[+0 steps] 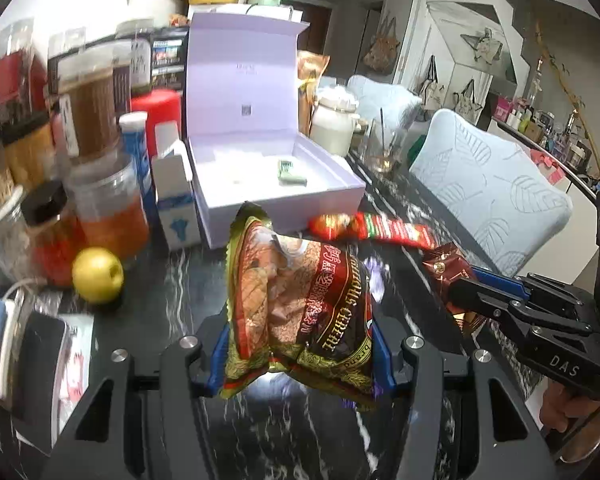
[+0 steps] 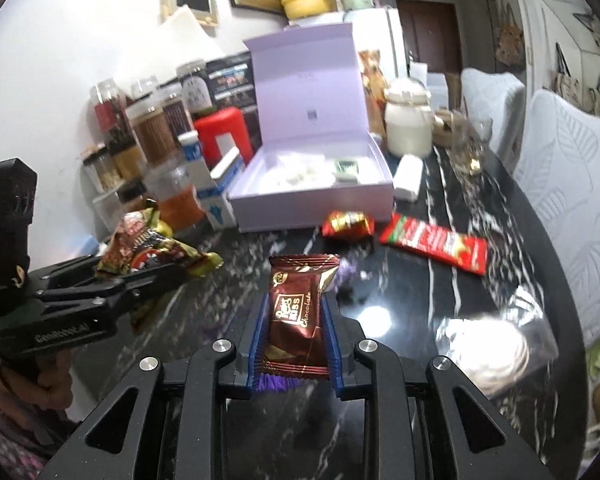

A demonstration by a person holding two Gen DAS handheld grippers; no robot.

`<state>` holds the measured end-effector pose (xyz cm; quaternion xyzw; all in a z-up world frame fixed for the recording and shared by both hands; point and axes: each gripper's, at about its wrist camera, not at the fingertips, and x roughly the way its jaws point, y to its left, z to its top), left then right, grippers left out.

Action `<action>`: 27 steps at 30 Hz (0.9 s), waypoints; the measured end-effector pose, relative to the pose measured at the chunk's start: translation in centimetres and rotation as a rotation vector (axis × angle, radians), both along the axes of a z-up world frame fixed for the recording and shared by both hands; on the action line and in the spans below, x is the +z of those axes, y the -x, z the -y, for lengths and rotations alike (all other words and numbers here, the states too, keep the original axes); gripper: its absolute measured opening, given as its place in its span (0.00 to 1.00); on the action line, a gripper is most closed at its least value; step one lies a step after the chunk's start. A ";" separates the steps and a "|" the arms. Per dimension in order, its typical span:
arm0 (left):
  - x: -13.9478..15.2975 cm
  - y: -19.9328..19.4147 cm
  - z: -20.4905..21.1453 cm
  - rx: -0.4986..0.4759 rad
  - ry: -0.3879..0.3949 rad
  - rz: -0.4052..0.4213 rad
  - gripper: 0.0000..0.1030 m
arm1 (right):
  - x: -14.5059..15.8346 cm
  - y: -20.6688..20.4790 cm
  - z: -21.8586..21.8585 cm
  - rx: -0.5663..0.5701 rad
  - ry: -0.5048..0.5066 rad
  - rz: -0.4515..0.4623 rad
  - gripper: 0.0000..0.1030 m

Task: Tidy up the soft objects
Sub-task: 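Lift the candy packet with the right gripper while the left gripper holds the cereal bag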

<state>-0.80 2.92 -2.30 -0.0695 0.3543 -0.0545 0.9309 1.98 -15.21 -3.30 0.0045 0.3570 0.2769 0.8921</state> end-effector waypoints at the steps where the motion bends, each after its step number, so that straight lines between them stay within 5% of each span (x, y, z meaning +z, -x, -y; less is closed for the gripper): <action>1: 0.3 -0.2 0.0 0.001 -0.001 0.010 0.54 | 0.5 -0.2 -0.1 0.002 -0.002 0.015 0.23; 10: 2.4 -2.9 -0.7 0.022 0.013 0.070 0.54 | 2.9 -2.8 -0.7 0.009 -0.040 0.089 0.10; 19: 0.9 -3.3 -1.3 0.021 0.010 0.029 0.54 | -0.5 -3.7 -0.3 -0.037 0.009 -0.024 0.11; 21: 0.4 -2.8 -1.1 0.007 0.007 0.017 0.54 | -1.3 -3.3 -0.1 -0.057 0.043 -0.047 0.19; 23: 0.1 -2.4 -0.9 -0.006 0.005 0.008 0.54 | -1.8 -2.9 0.1 -0.067 0.048 -0.063 0.45; 27: -0.6 -1.4 -0.4 -0.030 0.012 -0.019 0.54 | -3.2 -2.0 0.2 -0.063 0.050 -0.114 0.46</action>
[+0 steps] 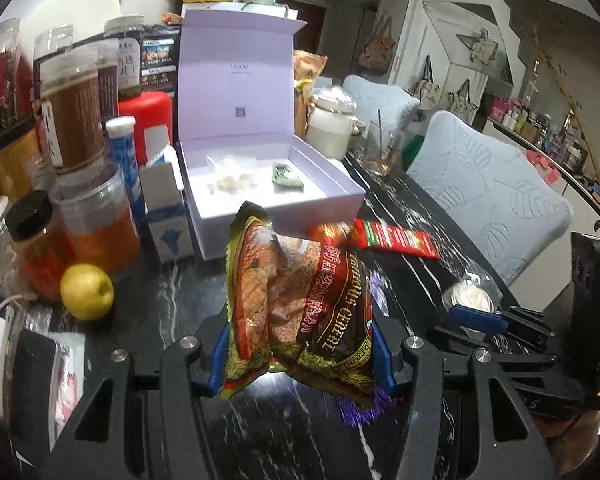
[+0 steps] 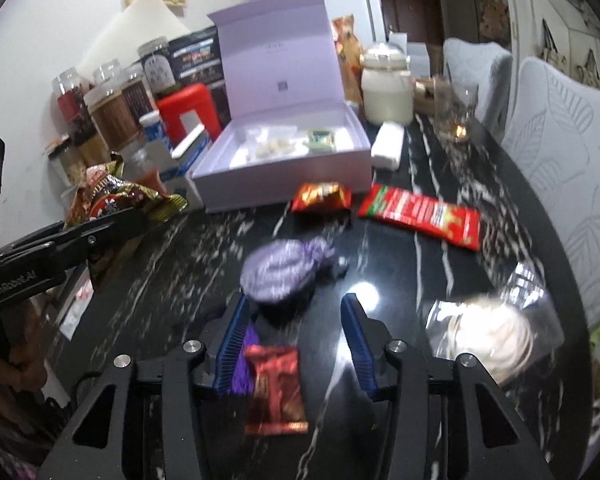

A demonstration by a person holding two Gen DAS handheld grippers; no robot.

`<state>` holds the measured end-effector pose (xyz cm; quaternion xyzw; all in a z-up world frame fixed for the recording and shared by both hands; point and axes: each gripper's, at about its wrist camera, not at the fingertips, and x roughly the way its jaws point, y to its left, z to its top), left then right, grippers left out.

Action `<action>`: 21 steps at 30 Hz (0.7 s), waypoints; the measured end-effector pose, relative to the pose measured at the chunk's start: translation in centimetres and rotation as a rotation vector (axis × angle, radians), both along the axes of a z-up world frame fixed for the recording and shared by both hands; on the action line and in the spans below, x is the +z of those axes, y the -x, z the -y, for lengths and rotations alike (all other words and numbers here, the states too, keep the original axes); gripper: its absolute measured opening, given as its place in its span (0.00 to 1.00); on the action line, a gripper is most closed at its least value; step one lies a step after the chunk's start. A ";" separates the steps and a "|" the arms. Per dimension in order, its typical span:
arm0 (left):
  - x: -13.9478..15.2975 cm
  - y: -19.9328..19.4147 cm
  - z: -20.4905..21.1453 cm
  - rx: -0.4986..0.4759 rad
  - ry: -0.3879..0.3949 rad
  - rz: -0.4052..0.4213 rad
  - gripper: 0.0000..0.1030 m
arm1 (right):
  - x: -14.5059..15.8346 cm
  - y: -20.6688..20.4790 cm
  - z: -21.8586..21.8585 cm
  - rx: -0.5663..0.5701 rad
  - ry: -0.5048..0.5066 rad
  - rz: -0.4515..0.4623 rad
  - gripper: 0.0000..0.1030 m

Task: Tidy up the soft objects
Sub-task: 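Lift the candy packet with the right gripper while the left gripper holds the cereal bag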

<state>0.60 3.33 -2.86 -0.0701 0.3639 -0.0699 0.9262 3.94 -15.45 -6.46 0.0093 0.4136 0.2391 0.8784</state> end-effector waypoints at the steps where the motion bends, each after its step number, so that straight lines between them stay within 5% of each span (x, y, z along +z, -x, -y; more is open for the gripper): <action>1: -0.2 0.2 0.0 -0.003 0.002 -0.007 0.54 | -0.4 0.2 -0.1 0.004 0.003 -0.013 0.46; 13: -2.4 1.8 0.4 -0.026 0.024 -0.089 0.54 | -3.9 1.8 -1.4 0.035 0.050 -0.080 0.46; 21: -2.8 2.0 0.4 -0.020 0.021 -0.101 0.54 | -5.1 2.7 -2.6 0.047 0.164 -0.033 0.46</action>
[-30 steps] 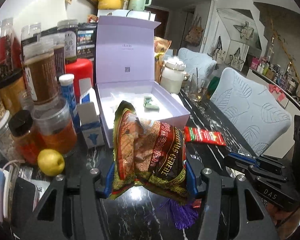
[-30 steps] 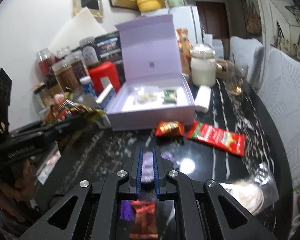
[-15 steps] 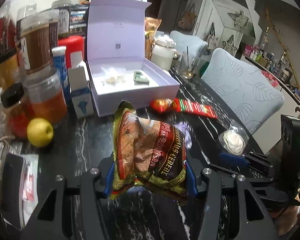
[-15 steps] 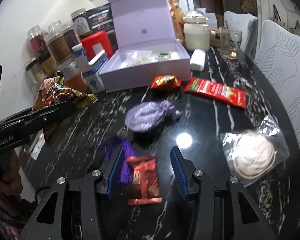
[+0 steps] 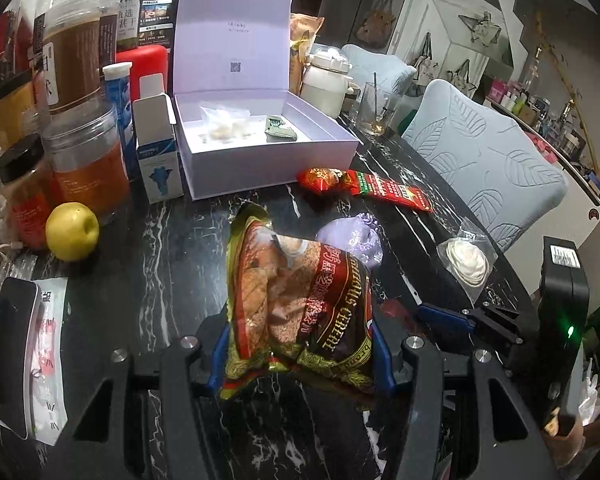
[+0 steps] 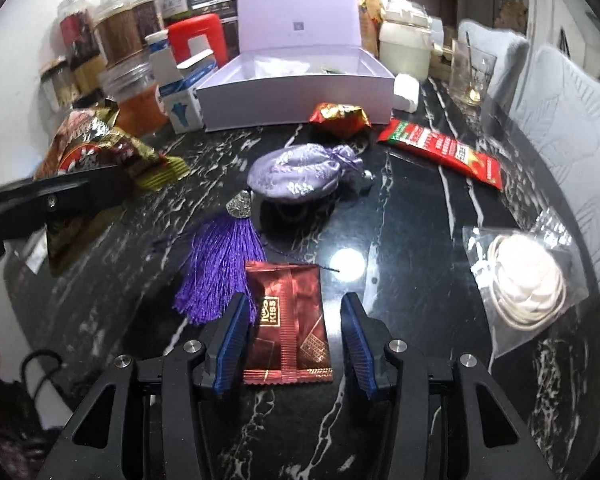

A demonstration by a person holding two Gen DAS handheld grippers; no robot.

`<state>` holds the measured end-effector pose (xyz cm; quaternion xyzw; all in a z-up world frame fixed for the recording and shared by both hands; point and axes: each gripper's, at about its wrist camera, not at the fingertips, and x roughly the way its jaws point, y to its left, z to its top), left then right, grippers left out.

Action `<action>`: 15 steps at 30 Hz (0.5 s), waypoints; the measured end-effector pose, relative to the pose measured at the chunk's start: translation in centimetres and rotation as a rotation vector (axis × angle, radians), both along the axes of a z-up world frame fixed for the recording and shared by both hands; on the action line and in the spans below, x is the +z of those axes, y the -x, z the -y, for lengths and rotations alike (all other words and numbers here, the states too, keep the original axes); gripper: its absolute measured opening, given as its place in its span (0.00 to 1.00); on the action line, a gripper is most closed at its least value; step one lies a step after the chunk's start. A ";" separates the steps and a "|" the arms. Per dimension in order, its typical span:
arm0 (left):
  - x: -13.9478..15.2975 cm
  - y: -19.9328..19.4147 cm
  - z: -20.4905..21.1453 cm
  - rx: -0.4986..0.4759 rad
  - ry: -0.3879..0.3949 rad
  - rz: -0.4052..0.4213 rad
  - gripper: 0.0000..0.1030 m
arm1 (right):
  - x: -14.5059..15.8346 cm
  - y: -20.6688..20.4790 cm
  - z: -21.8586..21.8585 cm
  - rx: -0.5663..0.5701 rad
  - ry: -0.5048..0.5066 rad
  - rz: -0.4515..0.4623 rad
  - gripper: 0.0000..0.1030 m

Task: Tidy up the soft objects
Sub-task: 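Lift the candy packet with the right gripper while the left gripper holds the cereal bag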

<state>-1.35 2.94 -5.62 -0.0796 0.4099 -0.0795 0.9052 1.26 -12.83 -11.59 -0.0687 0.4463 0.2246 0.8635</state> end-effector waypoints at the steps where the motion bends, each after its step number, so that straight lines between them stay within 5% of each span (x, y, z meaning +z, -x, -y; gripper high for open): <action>1: 0.0 0.0 0.0 0.002 -0.003 -0.001 0.54 | -0.1 0.2 -0.2 0.001 0.016 0.016 0.43; 5: -0.2 -0.1 -0.2 0.007 0.003 -0.008 0.54 | -0.1 0.6 0.2 -0.006 0.039 0.044 0.29; 15: -0.2 0.1 -0.3 0.013 0.005 -0.008 0.54 | 0.4 0.9 3.3 -0.082 -0.064 -0.008 0.27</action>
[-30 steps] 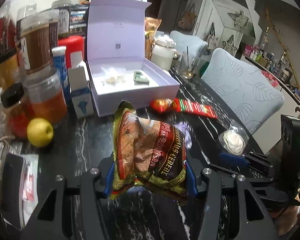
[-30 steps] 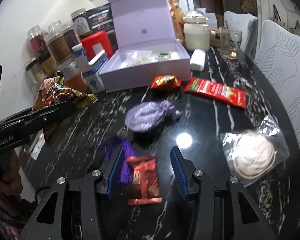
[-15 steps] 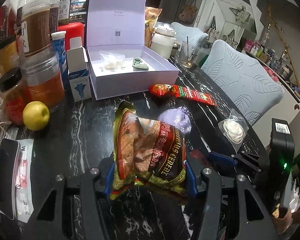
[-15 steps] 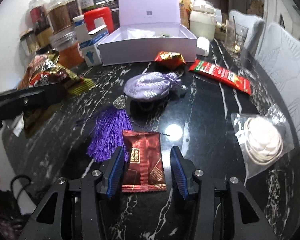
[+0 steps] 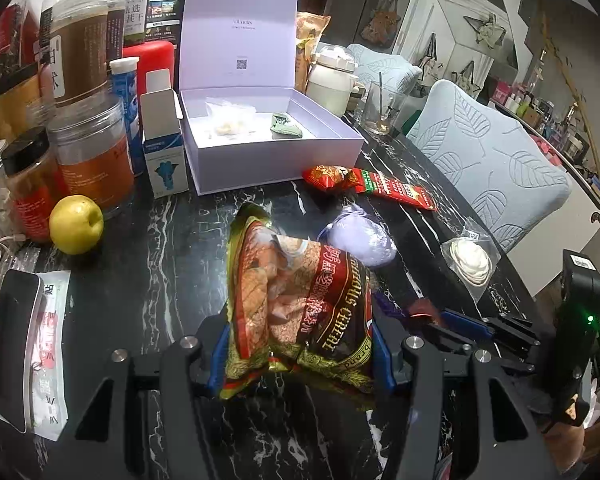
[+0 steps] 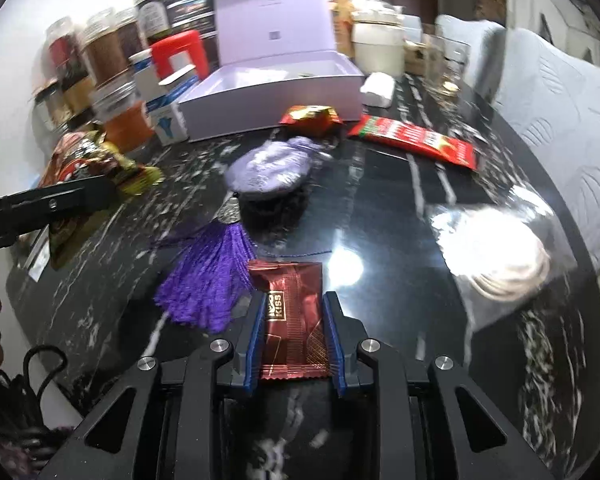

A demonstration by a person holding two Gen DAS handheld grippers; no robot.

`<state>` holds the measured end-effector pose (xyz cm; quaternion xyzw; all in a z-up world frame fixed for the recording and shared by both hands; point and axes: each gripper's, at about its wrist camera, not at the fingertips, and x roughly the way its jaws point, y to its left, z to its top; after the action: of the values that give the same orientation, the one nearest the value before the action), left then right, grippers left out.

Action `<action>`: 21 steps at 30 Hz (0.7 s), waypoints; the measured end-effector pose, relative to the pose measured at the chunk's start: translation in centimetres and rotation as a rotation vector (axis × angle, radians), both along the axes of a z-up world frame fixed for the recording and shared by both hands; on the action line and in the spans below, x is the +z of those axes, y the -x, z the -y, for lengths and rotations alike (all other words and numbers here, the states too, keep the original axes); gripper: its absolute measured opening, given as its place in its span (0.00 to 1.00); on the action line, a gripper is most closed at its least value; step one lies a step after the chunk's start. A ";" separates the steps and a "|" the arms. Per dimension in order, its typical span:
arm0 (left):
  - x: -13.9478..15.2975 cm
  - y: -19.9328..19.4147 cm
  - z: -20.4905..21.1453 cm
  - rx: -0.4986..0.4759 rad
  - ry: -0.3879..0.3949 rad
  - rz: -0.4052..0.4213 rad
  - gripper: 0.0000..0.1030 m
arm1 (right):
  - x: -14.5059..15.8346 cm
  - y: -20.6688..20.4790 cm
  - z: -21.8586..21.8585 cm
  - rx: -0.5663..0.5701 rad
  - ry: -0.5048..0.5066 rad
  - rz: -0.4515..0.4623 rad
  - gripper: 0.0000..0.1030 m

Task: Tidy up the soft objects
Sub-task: 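Lift the candy packet with the right gripper while the left gripper holds the cereal bag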

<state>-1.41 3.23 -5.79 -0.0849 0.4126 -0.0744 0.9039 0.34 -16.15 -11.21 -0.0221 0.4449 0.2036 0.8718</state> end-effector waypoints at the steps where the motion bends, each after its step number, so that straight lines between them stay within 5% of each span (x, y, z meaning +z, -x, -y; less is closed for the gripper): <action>1: 0.0 0.0 0.0 -0.001 0.001 0.000 0.54 | 0.0 0.1 0.2 -0.010 -0.001 -0.002 0.27; 12: 0.3 0.1 1.2 -0.037 0.004 0.007 0.54 | -0.1 1.3 3.7 -0.109 -0.031 -0.031 0.27; 18: 0.3 0.0 1.7 -0.052 0.004 0.006 0.54 | -0.1 2.3 3.8 -0.116 0.024 -0.005 0.34; 21: 0.3 0.0 1.7 -0.052 0.002 0.005 0.54 | -0.2 2.2 3.4 -0.120 0.051 0.005 0.45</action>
<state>-1.42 1.53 -5.52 -0.0749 0.4123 -0.0983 0.9026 -1.86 -19.50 -11.39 -0.0183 0.4481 0.1395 0.8828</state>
